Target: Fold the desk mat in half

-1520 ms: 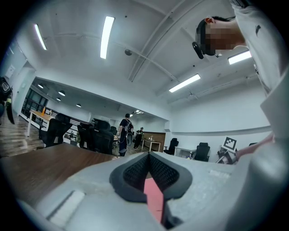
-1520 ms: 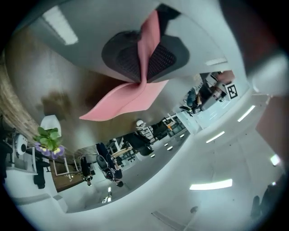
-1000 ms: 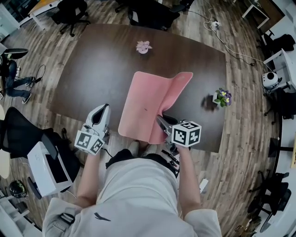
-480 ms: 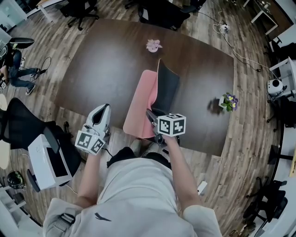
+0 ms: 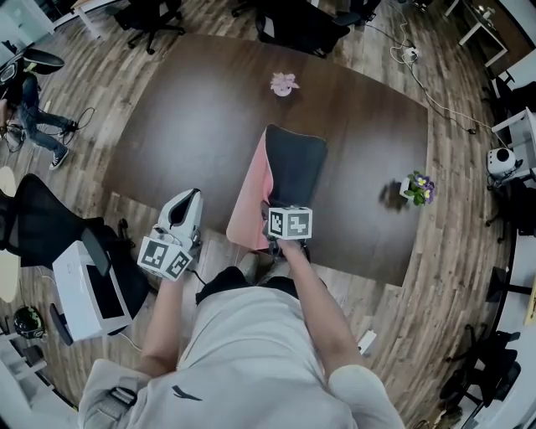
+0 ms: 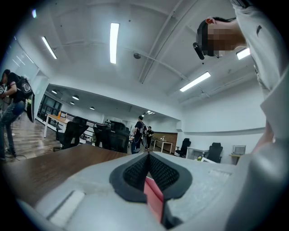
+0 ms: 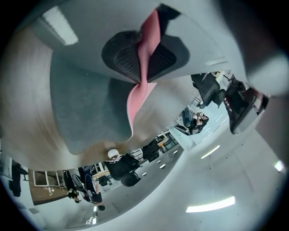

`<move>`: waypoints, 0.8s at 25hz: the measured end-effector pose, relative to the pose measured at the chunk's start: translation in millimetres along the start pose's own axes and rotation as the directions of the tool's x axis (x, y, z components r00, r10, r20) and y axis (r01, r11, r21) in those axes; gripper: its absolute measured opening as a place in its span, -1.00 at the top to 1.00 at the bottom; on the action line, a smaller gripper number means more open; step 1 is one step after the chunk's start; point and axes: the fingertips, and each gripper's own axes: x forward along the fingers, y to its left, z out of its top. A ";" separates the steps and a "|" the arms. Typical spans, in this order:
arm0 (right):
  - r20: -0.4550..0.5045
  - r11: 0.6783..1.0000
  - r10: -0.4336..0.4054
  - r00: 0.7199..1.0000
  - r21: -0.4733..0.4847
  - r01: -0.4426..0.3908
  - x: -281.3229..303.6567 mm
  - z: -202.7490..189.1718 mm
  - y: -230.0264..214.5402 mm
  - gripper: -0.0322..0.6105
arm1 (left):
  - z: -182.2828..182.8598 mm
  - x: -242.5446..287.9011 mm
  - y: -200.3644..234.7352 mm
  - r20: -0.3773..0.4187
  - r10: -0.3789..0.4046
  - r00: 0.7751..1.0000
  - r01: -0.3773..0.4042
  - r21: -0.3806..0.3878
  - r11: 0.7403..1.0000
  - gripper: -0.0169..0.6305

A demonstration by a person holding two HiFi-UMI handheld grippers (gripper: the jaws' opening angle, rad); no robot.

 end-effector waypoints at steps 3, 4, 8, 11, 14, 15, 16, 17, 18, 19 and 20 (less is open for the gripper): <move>0.006 1.000 -0.023 1.000 0.005 0.023 9.4 -1.2 1.3 0.79 | 2.3 -1.1 1.1 0.004 0.002 1.000 -0.002 0.002 1.000 0.93; 0.005 1.000 -0.026 1.000 0.003 0.026 11.4 -0.8 2.8 0.78 | 2.9 -1.8 1.9 0.004 0.004 1.000 -0.004 0.003 1.000 0.93; -0.004 1.000 -0.029 1.000 -0.003 0.029 16.5 -1.6 5.0 0.77 | 2.8 -6.0 4.4 0.004 0.009 1.000 -0.009 0.003 1.000 0.93; 0.009 1.000 -0.013 1.000 0.003 0.013 17.2 -1.3 6.7 0.74 | 3.0 -8.8 5.1 0.006 0.009 1.000 -0.009 0.004 1.000 0.93; 0.043 1.000 0.015 0.999 0.021 -0.015 17.4 1.4 9.1 0.65 | 3.0 -10.9 5.5 0.008 0.005 1.000 -0.005 0.003 1.000 0.93; 0.059 0.999 0.018 0.998 0.030 -0.020 16.8 2.8 9.2 0.62 | 3.1 -11.2 5.4 0.009 0.003 1.000 -0.003 0.003 1.000 0.93; 0.079 0.999 0.026 0.997 0.036 -0.029 15.8 5.0 9.9 0.59 | 3.1 -11.3 5.2 0.010 0.001 1.000 -0.001 0.002 1.000 0.93; 0.099 0.998 0.044 0.994 0.035 -0.047 14.6 7.7 12.5 0.56 | 3.2 -11.2 4.8 0.011 -0.002 1.000 0.002 0.001 1.000 0.93; 0.112 0.997 0.074 0.991 0.025 -0.077 13.5 10.0 17.3 0.56 | 3.1 -11.0 4.4 0.010 -0.004 1.000 0.004 0.001 1.000 0.93; 0.111 0.994 0.109 0.988 0.007 -0.111 12.5 10.7 24.0 0.62 | 2.9 -10.7 4.0 0.009 -0.007 1.000 0.007 0.001 1.000 0.93; 0.097 0.990 0.139 0.986 -0.015 -0.138 12.0 9.8 30.9 0.53 | 2.7 -10.3 3.4 0.008 -0.009 1.000 0.009 0.001 1.000 0.93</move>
